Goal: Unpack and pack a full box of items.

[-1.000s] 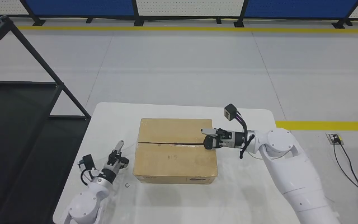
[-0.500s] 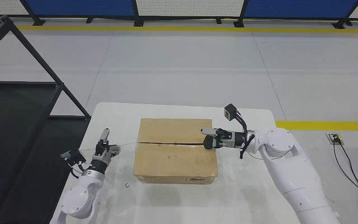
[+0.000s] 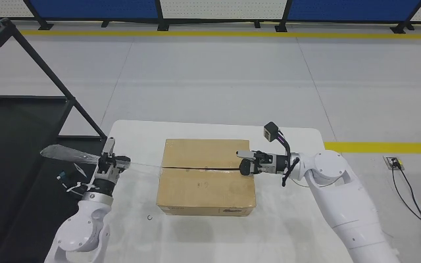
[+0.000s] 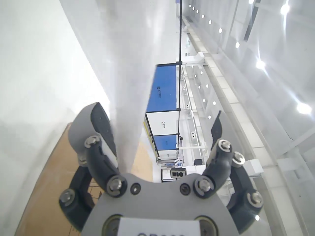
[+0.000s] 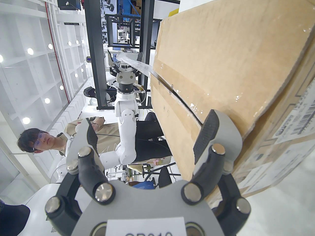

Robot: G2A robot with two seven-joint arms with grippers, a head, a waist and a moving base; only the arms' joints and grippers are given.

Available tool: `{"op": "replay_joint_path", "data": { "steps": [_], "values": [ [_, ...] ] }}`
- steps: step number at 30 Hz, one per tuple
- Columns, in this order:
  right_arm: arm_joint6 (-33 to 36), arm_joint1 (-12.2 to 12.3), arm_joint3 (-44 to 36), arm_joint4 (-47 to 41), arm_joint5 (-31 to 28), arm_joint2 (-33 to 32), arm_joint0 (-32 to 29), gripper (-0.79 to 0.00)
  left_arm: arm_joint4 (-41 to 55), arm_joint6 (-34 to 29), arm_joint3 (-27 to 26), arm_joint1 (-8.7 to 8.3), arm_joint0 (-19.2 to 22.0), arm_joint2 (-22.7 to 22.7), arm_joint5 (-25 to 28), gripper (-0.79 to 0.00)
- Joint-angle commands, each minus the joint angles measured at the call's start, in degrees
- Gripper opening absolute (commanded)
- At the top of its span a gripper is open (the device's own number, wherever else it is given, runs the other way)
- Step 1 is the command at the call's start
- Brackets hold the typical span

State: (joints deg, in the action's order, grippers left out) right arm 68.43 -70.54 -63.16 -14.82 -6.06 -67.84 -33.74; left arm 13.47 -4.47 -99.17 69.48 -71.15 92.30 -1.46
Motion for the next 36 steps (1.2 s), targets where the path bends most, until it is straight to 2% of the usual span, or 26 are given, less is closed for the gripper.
{"op": "replay_joint_path", "data": {
  "steps": [1, 10, 20, 24, 36],
  "values": [
    [0.0, 0.0, 0.0, 0.0, 0.0, 0.0, 0.0, 0.0, -0.9, 0.1, -0.9, -0.02, 0.4, 0.1, -0.2, 0.0],
    [0.0, 0.0, 0.0, 0.0, 0.0, 0.0, 0.0, 0.0, -4.8, 0.6, -4.4, 0.1, 1.0, -1.5, -0.8, 0.0],
    [0.0, 0.0, 0.0, 0.0, 0.0, 0.0, 0.0, 0.0, -6.1, 0.5, -4.9, 0.3, 1.4, -2.3, -0.8, 0.0],
    [0.0, 0.0, 0.0, 0.0, 0.0, 0.0, 0.0, 0.0, -8.1, 1.6, -6.3, 0.36, 0.6, -2.5, 0.0, 0.0],
    [0.0, 0.0, 0.0, 0.0, 0.0, 0.0, 0.0, 0.0, -16.9, 9.9, -10.1, 0.91, -3.8, -4.0, 2.0, 0.0]
  ]
}}
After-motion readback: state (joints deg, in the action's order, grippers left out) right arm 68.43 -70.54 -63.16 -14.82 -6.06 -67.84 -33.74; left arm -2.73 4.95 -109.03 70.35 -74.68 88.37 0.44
